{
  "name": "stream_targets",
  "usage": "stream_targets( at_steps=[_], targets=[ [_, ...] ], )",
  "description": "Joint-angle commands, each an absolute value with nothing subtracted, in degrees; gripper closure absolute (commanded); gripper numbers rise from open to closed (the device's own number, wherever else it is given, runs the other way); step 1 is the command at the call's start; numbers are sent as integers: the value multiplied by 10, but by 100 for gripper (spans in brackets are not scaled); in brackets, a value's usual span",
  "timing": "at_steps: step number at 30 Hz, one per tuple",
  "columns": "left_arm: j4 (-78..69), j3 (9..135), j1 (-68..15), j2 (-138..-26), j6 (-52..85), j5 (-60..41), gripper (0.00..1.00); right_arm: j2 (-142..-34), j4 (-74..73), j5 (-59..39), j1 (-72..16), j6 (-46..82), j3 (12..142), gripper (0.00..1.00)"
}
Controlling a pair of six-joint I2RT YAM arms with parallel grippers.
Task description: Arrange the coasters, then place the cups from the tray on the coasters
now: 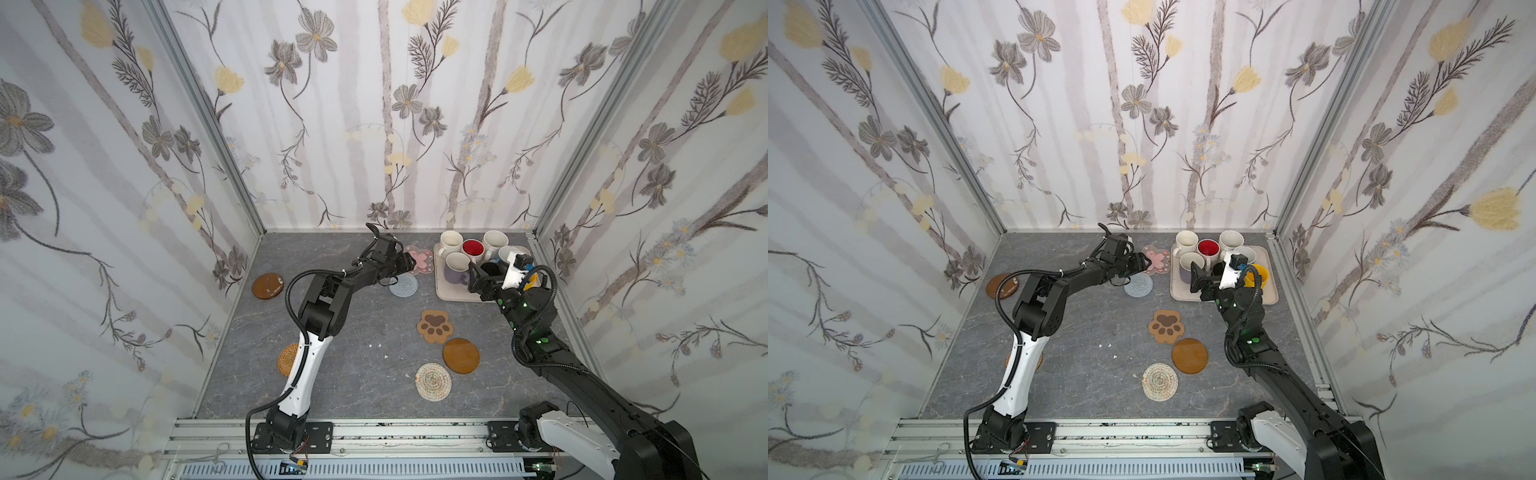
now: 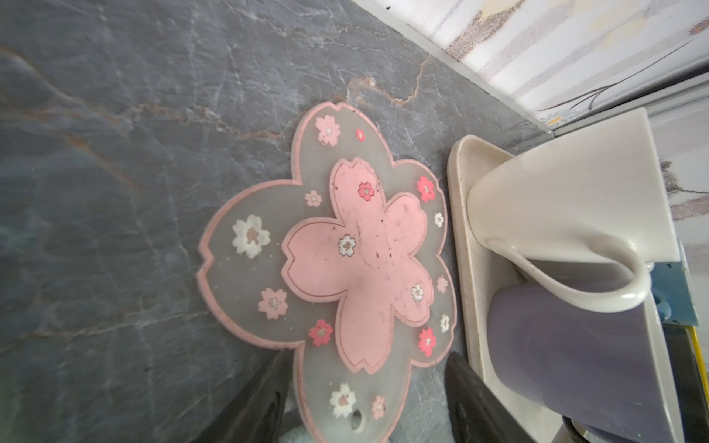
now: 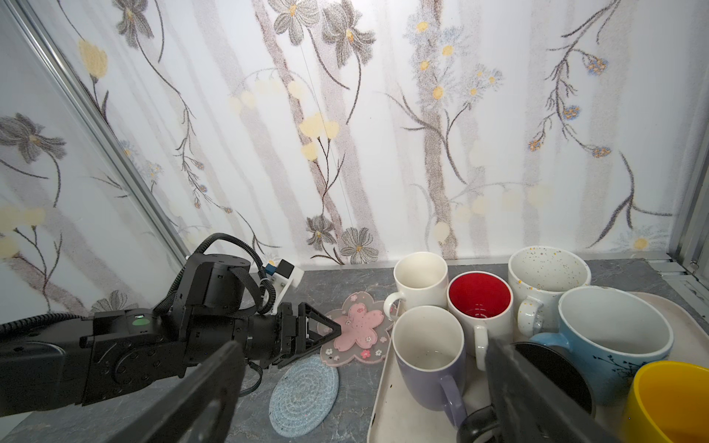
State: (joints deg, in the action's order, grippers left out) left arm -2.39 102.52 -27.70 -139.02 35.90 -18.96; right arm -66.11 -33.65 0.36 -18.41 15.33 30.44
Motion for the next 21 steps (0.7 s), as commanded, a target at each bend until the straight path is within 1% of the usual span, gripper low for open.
stream_targets(
  at_steps=[1, 5, 7, 13, 21],
  targets=[
    [23, 1015, -281, -1398, 390, -200, 34, -660, -342, 2, -184, 151, 307, 2],
    [13, 1016, -284, -1399, 398, -208, 37, -660, -341, 3, -184, 150, 307, 2],
    [11, 1017, -285, -1398, 400, -210, 40, -661, -341, 3, -184, 150, 306, 2],
    [5, 1014, -285, -1397, 403, -214, 55, -659, -342, 4, -185, 150, 306, 2],
    [-3, 1024, -285, -1403, 416, -214, 68, -658, -340, 5, -184, 149, 306, 2]
  ],
)
